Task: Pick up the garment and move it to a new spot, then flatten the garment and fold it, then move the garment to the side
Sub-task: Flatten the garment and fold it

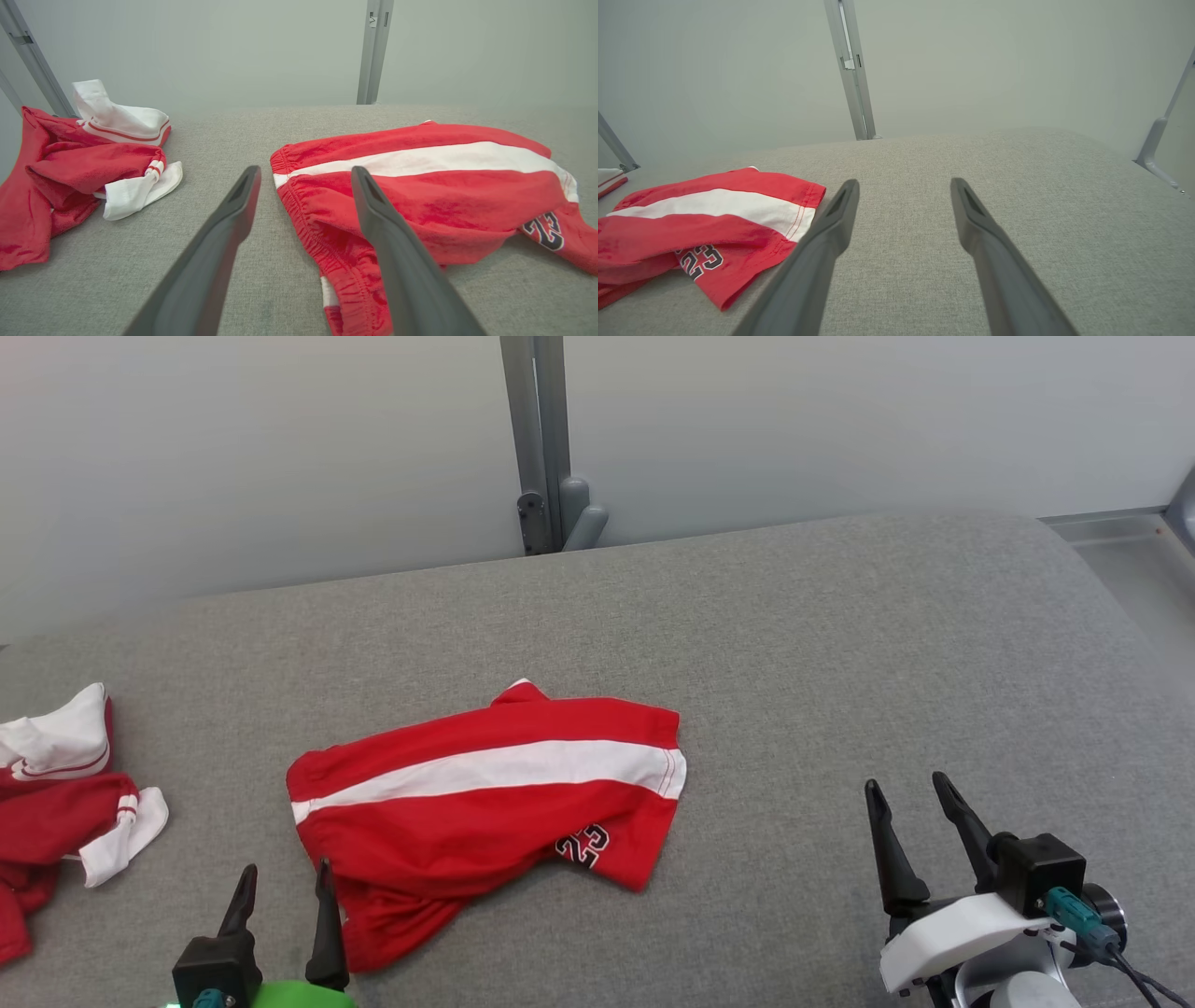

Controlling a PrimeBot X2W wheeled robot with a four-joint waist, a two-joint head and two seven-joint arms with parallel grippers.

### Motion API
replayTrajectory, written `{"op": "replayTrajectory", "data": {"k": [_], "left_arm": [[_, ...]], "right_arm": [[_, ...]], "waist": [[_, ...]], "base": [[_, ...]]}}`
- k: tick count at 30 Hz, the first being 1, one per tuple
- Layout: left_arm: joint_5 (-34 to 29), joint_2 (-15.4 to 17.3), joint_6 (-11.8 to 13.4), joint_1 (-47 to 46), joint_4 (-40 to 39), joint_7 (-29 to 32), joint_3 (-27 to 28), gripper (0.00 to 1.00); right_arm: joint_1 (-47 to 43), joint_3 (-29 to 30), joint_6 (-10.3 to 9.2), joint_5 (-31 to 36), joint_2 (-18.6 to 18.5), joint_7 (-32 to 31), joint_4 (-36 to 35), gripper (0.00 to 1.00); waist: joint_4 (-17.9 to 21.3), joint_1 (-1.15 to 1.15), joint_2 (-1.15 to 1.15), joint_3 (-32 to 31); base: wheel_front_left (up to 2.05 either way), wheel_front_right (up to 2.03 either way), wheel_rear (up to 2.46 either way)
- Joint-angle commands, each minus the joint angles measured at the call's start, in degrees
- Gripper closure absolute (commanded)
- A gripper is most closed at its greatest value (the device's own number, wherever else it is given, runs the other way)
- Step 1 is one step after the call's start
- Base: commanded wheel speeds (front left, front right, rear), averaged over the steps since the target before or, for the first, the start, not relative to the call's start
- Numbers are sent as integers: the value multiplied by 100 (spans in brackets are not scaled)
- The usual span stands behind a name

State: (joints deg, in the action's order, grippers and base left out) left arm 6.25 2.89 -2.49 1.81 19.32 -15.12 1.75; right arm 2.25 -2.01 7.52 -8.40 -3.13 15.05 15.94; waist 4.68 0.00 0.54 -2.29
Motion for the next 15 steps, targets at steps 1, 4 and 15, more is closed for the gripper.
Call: {"op": "replayTrajectory", "data": {"k": [1, 4, 15], "left_arm": [[-68, 5, 85, 34, -41, -5, -13, 0], [-76, 5, 191, 37, -78, -5, -51, 0], [139, 5, 232, -112, -48, -5, -201, 0]], "right_arm": [[-77, -15, -6, 63, -10, 19, -39, 0], [-82, -44, -6, 81, 3, 19, -58, 0], [-15, -129, -6, 36, 14, 18, -29, 0]], "waist": [[-10, 0, -54, 3], [-22, 0, -54, 18], [-105, 0, -54, 191]], "base": [[0, 0, 0], [0, 0, 0], [0, 0, 0]]}}
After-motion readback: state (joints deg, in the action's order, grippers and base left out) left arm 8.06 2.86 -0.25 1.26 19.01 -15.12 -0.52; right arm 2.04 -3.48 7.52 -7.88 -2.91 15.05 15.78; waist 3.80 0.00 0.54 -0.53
